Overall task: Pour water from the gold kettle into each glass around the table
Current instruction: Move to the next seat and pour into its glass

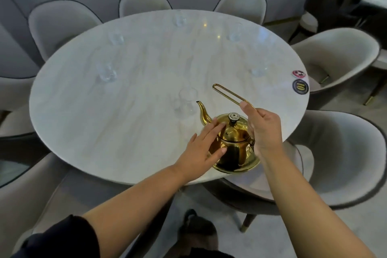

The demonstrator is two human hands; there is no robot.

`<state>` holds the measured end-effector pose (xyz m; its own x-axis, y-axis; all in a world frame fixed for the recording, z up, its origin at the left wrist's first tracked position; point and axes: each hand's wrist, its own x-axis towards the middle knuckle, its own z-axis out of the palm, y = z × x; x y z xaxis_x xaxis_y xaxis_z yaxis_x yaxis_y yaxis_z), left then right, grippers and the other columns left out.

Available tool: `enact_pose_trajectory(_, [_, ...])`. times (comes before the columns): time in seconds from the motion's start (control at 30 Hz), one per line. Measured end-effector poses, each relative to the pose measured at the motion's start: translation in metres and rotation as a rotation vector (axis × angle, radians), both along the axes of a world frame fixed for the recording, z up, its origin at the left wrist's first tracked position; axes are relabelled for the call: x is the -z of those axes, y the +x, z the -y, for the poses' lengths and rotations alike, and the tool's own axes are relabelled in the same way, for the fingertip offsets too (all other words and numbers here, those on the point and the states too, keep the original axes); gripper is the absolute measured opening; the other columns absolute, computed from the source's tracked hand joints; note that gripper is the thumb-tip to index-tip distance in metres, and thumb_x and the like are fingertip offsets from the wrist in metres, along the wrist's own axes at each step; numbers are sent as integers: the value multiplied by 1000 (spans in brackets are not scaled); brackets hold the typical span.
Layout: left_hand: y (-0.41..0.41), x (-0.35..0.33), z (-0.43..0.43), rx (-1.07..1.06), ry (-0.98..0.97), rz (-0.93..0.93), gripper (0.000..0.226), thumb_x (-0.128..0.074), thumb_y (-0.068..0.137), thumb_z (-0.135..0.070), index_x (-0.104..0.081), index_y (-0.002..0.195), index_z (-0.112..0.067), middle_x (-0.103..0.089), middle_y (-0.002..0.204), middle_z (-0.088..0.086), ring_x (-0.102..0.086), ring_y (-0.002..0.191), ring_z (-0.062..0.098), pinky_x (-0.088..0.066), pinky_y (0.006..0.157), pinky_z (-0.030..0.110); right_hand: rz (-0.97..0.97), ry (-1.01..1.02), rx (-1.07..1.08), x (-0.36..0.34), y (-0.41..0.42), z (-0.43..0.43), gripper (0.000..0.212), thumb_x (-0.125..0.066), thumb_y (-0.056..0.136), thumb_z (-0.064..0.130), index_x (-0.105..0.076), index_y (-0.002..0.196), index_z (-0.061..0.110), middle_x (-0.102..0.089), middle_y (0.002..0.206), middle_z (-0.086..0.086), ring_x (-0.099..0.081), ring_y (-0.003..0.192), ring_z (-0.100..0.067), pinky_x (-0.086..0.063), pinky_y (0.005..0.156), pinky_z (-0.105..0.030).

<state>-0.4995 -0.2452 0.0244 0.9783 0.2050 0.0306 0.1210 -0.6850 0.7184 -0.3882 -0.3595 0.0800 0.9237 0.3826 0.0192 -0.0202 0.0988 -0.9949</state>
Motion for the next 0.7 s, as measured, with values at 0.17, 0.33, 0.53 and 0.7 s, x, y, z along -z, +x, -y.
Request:
enact_pose_trajectory(0.17, [36, 1, -26, 42, 10, -37, 63, -41, 96, -45, -3, 146, -43, 12, 148, -30, -6, 144, 5, -3, 117, 44, 12, -52, -43, -1, 43, -26, 58, -71, 82, 31, -29, 45, 16, -22, 39, 6, -18, 37, -10, -25, 50, -27])
enact_pose_trajectory(0.33, [63, 7, -50, 56, 17, -79, 66, -40, 95, -49, 3, 146, -45, 13, 154, -25, -5, 145, 6, -5, 118, 48, 68, -144, -84, -8, 74, -51, 63, -71, 83, 34, -28, 38, 22, -22, 37, 8, -18, 37, -11, -27, 55, -30])
enact_pose_trajectory(0.53, [84, 7, -61, 43, 52, -141, 70, -37, 95, -51, 12, 145, -43, 20, 153, -21, -8, 145, 7, -1, 118, 48, 139, -214, -221, -15, 107, -76, 60, -72, 83, 33, -31, 42, 18, -22, 39, 8, -21, 38, -10, -25, 49, -25])
enact_pose_trajectory(0.7, [96, 5, -63, -11, 20, -171, 71, -36, 96, -51, 14, 145, -41, 19, 153, -20, -9, 145, 7, 0, 118, 48, 245, -345, -335, -22, 131, -95, 61, -71, 82, 39, -33, 38, 22, -24, 37, 10, -24, 39, -9, -27, 51, -27])
